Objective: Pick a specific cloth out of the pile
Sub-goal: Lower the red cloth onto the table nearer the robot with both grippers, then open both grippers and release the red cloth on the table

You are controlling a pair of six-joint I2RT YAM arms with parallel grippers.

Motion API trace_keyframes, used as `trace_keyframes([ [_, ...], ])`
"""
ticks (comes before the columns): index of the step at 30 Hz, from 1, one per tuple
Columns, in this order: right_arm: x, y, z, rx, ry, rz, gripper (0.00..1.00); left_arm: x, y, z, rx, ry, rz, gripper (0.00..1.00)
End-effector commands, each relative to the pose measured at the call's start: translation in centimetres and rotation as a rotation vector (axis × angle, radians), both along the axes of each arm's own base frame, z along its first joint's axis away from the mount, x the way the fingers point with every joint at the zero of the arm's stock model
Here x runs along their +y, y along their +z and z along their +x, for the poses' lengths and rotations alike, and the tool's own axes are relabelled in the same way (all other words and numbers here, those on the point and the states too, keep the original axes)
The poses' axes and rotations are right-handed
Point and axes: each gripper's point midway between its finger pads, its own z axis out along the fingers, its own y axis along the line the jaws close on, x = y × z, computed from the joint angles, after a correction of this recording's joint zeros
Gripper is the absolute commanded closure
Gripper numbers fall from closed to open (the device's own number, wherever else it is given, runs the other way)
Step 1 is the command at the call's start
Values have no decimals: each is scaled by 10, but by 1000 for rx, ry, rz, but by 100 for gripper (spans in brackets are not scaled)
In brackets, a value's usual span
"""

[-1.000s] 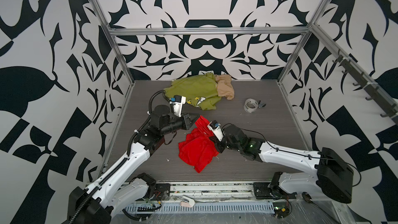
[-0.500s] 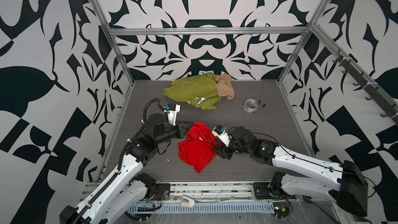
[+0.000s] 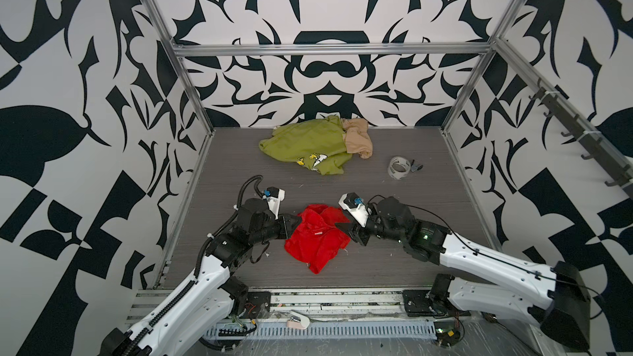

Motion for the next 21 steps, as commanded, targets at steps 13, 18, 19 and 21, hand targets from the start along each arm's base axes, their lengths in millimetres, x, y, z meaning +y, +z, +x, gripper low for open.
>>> trace_keyframes([
  [13,59,-19,48,-81,25,-44,48,34,-52,-27,74,79,102,98],
  [18,68,-13,53,-81,22,-10,48,42,-56,-25,63,121,124,99],
  [19,68,-13,55,-88,13,-10,48,43,-57,-25,65,129,131,99],
  [21,70,-15,62,-98,-9,-28,48,47,-58,-22,69,152,143,100],
])
